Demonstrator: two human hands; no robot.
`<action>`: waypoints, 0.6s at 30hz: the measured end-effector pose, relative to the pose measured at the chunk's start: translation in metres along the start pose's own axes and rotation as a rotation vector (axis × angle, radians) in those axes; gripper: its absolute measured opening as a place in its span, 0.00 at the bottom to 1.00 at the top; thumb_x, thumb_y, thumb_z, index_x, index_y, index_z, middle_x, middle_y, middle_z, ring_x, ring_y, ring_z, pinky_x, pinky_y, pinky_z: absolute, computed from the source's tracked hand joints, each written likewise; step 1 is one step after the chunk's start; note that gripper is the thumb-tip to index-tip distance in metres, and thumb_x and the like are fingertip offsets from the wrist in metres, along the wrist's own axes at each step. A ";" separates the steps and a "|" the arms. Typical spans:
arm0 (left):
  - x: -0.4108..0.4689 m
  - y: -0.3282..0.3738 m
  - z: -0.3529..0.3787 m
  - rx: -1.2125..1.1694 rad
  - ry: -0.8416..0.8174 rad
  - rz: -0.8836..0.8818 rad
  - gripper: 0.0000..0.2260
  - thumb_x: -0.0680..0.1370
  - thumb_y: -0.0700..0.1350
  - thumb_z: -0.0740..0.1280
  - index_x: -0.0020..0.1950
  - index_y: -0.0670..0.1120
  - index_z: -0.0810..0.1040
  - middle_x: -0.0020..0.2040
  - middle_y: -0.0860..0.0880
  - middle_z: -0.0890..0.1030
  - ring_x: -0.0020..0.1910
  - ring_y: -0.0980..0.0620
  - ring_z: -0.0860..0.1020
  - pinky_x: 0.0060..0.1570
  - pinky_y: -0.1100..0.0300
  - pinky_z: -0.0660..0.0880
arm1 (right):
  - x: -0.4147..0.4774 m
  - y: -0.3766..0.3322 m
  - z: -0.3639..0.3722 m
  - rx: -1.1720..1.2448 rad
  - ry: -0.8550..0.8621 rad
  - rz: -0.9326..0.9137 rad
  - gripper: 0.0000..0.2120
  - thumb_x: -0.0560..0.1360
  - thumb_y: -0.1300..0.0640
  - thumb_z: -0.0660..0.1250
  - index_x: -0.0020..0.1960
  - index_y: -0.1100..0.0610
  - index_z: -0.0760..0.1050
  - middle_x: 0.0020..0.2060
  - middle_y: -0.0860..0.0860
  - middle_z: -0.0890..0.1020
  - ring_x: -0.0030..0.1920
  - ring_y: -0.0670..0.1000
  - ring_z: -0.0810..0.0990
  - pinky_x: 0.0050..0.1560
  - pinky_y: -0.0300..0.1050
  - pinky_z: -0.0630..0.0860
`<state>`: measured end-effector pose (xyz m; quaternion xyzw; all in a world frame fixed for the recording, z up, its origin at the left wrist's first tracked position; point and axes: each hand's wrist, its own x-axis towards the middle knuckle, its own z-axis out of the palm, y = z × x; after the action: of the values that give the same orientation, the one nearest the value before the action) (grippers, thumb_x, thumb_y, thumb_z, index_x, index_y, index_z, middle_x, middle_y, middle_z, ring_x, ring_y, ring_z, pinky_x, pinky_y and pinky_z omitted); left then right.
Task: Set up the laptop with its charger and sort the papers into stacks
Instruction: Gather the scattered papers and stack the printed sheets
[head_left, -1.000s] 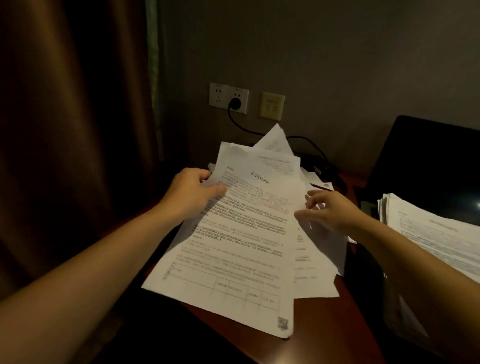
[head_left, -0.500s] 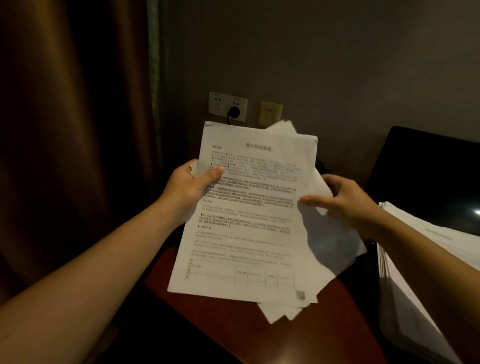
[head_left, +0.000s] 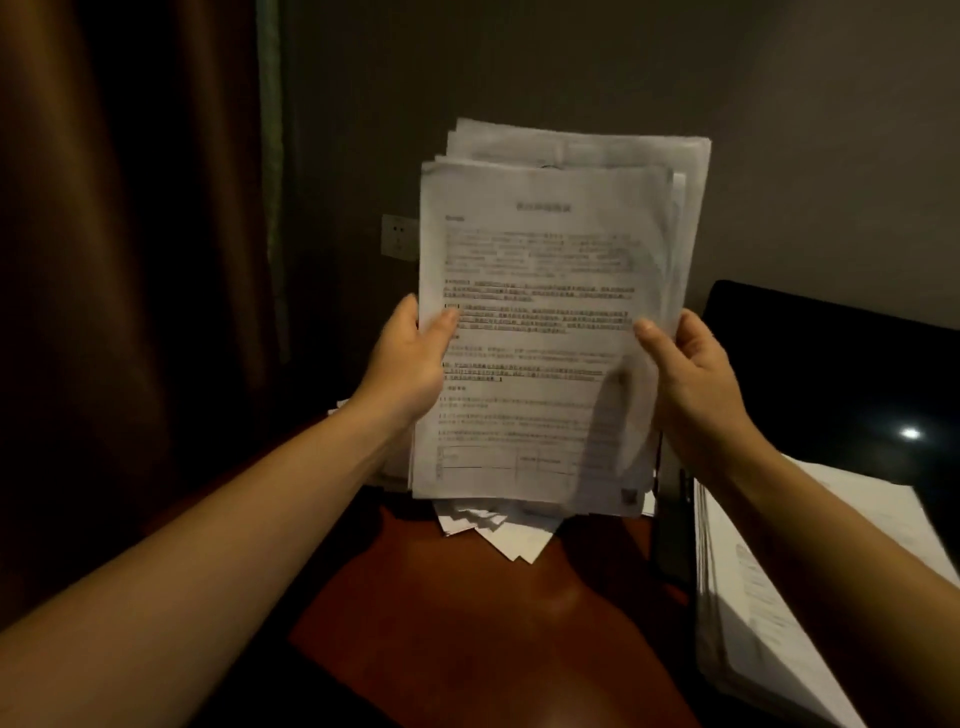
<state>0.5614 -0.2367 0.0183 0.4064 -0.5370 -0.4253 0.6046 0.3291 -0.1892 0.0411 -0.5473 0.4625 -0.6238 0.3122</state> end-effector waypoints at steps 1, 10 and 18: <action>-0.001 0.004 0.004 0.019 0.009 0.044 0.06 0.84 0.50 0.61 0.58 0.52 0.75 0.52 0.51 0.85 0.48 0.53 0.85 0.46 0.50 0.84 | -0.002 -0.001 -0.001 0.010 -0.002 -0.009 0.13 0.80 0.53 0.66 0.63 0.54 0.71 0.55 0.51 0.82 0.52 0.51 0.85 0.46 0.50 0.84; -0.046 -0.026 0.017 0.133 0.057 0.204 0.06 0.85 0.51 0.57 0.56 0.51 0.71 0.51 0.52 0.82 0.47 0.59 0.84 0.41 0.60 0.82 | -0.033 0.023 0.009 -0.058 0.073 -0.068 0.10 0.80 0.60 0.66 0.58 0.49 0.73 0.53 0.46 0.83 0.52 0.46 0.84 0.49 0.48 0.84; -0.059 -0.041 0.014 0.228 -0.047 0.159 0.07 0.85 0.49 0.58 0.61 0.51 0.72 0.52 0.57 0.81 0.51 0.60 0.83 0.47 0.57 0.83 | -0.040 0.039 -0.001 -0.170 -0.045 0.123 0.10 0.80 0.58 0.64 0.59 0.47 0.73 0.52 0.43 0.82 0.51 0.46 0.83 0.37 0.37 0.79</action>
<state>0.5411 -0.1942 -0.0375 0.4185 -0.6263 -0.3218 0.5736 0.3318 -0.1679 -0.0108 -0.5564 0.5395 -0.5494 0.3125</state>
